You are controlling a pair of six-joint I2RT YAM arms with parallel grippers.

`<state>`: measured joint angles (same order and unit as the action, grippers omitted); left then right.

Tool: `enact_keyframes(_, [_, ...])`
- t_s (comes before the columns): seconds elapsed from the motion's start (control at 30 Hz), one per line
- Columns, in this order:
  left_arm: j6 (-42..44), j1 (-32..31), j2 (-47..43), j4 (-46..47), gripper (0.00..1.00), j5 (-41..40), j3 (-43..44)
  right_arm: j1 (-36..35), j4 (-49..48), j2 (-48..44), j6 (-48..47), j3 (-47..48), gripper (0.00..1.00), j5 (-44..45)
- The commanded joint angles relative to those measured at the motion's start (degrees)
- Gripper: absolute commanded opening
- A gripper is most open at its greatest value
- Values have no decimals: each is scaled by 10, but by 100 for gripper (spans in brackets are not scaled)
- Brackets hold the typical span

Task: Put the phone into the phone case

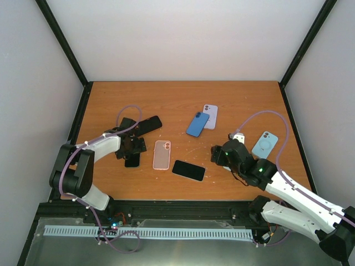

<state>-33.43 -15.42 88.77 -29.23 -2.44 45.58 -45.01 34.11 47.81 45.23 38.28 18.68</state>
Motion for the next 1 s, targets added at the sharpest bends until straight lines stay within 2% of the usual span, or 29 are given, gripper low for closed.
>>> enact_keyframes(0.0, [6,0,5,19,99,32,0,3,5,-11,-5,-1,81,20])
enact_keyframes(0.1, [6,-4,-4,22,95,54,0,3,3,-11,-3,-2,81,17])
enact_keyframes(0.3, [4,-20,3,9,90,31,6,3,-3,-6,-1,-4,81,9])
enact_keyframes(0.57, [-7,-65,13,-4,89,38,10,3,-2,-9,-1,-4,82,8])
enact_keyframes(0.8, [8,-67,43,-25,91,-19,31,3,-6,-7,2,-5,82,3])
enact_keyframes(0.97, [26,-67,51,-18,90,-22,34,3,-4,-7,2,-6,82,5])
